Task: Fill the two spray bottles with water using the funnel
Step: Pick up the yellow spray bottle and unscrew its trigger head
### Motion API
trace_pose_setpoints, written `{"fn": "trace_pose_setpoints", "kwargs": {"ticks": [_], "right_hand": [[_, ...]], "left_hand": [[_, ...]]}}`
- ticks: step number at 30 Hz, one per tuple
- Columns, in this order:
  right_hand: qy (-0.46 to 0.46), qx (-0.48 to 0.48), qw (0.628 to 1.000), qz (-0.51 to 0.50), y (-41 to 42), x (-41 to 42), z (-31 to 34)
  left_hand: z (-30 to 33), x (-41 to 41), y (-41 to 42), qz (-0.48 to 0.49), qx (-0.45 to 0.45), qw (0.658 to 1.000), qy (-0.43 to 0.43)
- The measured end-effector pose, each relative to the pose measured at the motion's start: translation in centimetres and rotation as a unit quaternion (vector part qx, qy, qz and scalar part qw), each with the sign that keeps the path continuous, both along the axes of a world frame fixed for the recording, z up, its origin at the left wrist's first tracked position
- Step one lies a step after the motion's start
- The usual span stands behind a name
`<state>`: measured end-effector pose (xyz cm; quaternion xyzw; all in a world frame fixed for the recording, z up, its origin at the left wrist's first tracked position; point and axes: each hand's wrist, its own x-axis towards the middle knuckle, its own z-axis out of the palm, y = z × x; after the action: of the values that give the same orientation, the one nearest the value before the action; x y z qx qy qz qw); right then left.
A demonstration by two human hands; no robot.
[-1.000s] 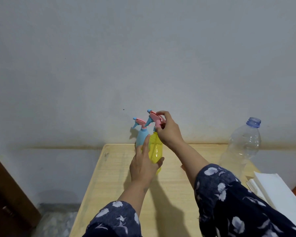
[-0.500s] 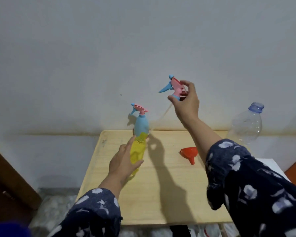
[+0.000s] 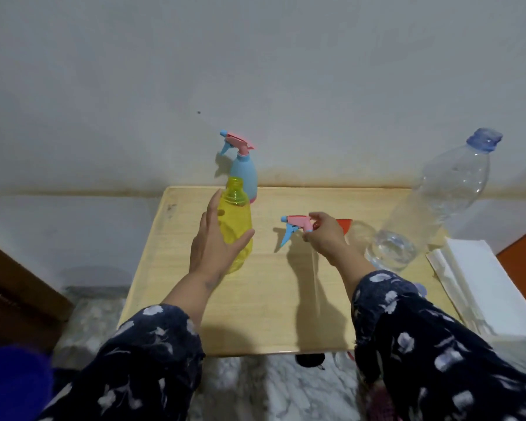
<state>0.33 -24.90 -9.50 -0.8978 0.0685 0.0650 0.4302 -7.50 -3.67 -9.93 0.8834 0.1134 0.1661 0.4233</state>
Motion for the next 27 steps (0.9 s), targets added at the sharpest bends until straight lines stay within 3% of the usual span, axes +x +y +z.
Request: {"fn": "trace_pose_setpoints", "kwargs": {"ticks": [8,13,18,20,24,27], "right_hand": [[0.032,0.012,0.999,-0.012,-1.1,-0.7,-4.4],[0.031,-0.044,0.998,-0.010,-1.8,-0.5,-4.4],[-0.076,-0.148,0.977,-0.130,-1.6,1.0,-2.5],[-0.069,-0.171,0.969,-0.164,-1.7,1.6,-2.0],[0.024,-0.084,0.979,-0.185,-2.0,3.0,-2.7],[0.040,-0.058,0.980,-0.187,-2.3,4.6,-4.4]], "left_hand": [[-1.2,0.3,-0.9,-0.005,-0.011,1.000,0.013],[-0.9,0.8,-1.4,-0.007,-0.014,1.000,0.015],[-0.7,1.0,-2.0,-0.014,-0.032,0.999,0.014],[-0.8,1.1,-2.2,-0.017,-0.038,0.999,0.019],[-1.3,0.8,-2.0,-0.022,-0.035,0.999,0.025],[-2.2,1.8,-2.2,-0.013,-0.032,0.999,0.026]]}}
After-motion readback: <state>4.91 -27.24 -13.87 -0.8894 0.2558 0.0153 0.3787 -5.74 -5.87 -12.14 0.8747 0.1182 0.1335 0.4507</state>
